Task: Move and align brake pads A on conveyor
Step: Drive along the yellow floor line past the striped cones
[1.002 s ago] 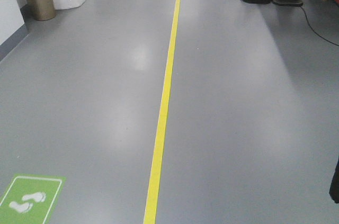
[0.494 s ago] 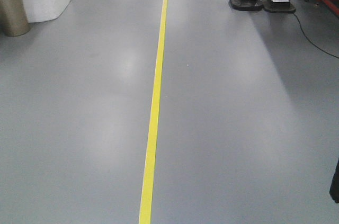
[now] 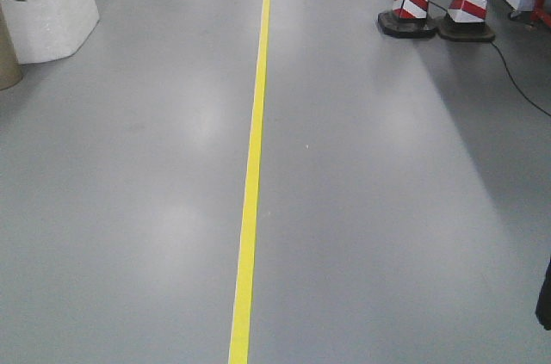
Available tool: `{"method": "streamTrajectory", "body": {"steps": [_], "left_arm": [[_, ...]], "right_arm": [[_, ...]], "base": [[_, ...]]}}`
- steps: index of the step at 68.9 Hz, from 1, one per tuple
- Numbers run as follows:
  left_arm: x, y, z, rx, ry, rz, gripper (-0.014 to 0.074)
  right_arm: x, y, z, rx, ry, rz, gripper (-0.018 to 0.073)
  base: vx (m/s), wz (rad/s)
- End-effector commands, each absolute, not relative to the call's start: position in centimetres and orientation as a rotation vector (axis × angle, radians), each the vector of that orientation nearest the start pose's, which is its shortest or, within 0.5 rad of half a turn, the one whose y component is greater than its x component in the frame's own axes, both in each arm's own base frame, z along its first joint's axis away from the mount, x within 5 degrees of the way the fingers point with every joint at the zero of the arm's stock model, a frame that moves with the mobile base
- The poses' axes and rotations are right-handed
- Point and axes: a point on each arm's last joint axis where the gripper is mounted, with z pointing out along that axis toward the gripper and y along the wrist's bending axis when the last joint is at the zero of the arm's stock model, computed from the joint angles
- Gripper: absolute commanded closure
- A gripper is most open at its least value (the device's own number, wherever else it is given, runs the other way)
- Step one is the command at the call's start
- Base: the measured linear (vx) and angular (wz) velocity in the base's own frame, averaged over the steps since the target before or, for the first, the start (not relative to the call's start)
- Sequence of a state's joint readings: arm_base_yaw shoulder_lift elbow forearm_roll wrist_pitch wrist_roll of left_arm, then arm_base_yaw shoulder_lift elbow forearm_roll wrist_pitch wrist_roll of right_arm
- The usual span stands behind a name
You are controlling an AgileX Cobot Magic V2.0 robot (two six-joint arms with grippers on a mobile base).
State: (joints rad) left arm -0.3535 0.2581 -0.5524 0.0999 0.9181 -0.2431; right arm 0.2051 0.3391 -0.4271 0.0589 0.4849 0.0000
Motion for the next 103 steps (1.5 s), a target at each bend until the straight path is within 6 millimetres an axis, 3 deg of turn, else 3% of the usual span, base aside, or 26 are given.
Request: {"method": "streamTrajectory", "body": {"steps": [1, 103], "left_arm": [[4.33, -0.88, 31.48, 0.126, 2.008, -0.270, 0.0603], [4.33, -0.88, 31.48, 0.126, 2.008, -0.270, 0.0603]], "right_arm": [[7.61, 1.73, 30.99, -0.148, 1.751, 0.199, 0.0564], [7.61, 1.73, 30.98, -0.147, 1.752, 0.200, 0.0564]], "base": [[0.73, 0.00], [0.77, -0.02]]}}
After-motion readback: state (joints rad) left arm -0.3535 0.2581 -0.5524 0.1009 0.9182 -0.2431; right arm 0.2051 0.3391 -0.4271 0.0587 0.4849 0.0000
